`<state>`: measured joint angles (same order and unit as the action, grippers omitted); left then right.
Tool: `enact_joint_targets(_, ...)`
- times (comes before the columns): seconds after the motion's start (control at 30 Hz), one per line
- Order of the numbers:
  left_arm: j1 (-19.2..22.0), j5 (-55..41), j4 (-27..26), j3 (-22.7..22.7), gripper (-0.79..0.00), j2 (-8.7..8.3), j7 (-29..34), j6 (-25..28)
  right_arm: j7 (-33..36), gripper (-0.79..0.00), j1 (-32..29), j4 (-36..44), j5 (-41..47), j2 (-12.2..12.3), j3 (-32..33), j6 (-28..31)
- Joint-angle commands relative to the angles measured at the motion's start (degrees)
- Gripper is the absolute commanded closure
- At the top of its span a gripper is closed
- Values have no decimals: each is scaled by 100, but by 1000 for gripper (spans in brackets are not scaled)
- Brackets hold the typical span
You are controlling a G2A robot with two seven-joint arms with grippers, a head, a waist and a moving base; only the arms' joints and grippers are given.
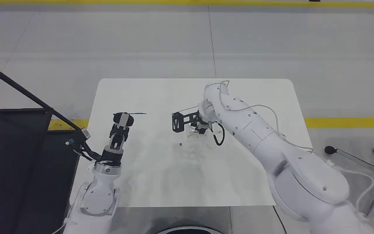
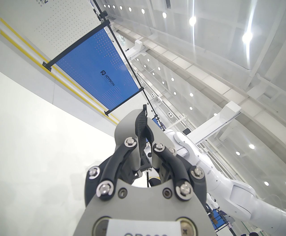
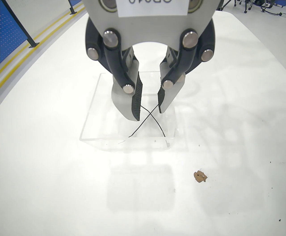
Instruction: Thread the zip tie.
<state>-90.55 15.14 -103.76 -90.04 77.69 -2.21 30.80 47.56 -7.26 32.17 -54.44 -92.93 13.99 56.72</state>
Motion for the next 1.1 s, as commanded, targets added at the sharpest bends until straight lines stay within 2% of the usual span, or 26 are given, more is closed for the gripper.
enact_joint_targets(0.0, 0, 0, 0, 0, 0, 0, 0, 0, 2, -215, 9, -90, 41, -45, -31, -2)
enact_joint_targets(0.13, 0, 0, 0, 0, 0, 0, 0, 0, 10, -182, 25, -249, 110, -135, -83, -10)
enact_joint_targets(0.47, 0, 0, 0, 0, 0, 0, 0, 0, -30, -188, 36, -595, 166, -327, -182, 30)
enact_joint_targets(0.93, 0, 0, 0, 0, 0, 0, 0, 0, -72, -151, 70, -1043, 198, -580, -315, 72)
enact_joint_targets(1.07, 0, 0, 0, 0, 0, 0, 0, 0, -103, -95, 89, -1182, 200, -639, -338, 103)
